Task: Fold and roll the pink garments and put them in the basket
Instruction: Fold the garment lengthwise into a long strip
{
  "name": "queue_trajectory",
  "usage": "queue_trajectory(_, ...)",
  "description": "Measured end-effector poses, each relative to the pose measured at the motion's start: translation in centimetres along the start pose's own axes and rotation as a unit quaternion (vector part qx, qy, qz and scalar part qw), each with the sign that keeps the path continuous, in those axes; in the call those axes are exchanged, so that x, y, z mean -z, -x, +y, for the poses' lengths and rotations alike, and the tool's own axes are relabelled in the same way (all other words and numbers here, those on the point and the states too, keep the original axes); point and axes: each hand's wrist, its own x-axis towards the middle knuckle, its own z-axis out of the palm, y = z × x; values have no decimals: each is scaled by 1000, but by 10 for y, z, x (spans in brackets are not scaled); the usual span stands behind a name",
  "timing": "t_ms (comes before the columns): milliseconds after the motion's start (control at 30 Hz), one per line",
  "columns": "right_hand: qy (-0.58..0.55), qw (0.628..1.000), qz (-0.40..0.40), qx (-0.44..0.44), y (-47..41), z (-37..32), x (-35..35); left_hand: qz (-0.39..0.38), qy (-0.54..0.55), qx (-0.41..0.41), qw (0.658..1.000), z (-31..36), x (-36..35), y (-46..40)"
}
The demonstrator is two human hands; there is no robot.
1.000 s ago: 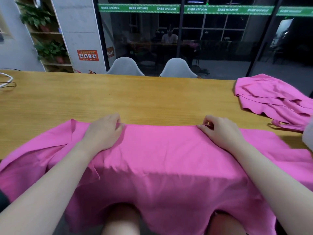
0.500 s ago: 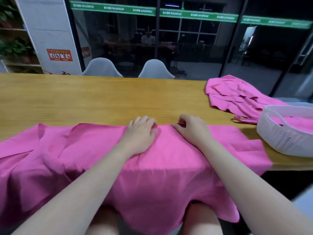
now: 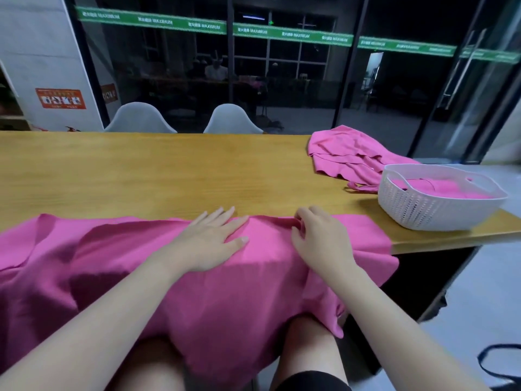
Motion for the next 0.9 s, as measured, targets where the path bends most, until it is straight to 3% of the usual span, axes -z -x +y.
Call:
queue_trajectory(100, 34, 999, 15, -26, 32, 7, 19, -14, -5, -8, 1000, 6, -2, 13)
queue_trajectory(300, 38, 992, -56, -109, 60, 13, 47, 11, 6, -28, 1000, 10, -6, 28)
queue_trajectory(667, 66, 967, -52, -239, 19, 94, 72, 27, 28, -27, 999, 7, -7, 26)
queue_trajectory(800, 60, 973, -77, -210, 10, 105, 72, 45, 19, -29, 998, 7, -9, 25)
queue_trajectory(900, 4, 986, -17, -168, 33, 94, 68, 59, 25, -38, 997, 12, -7, 24)
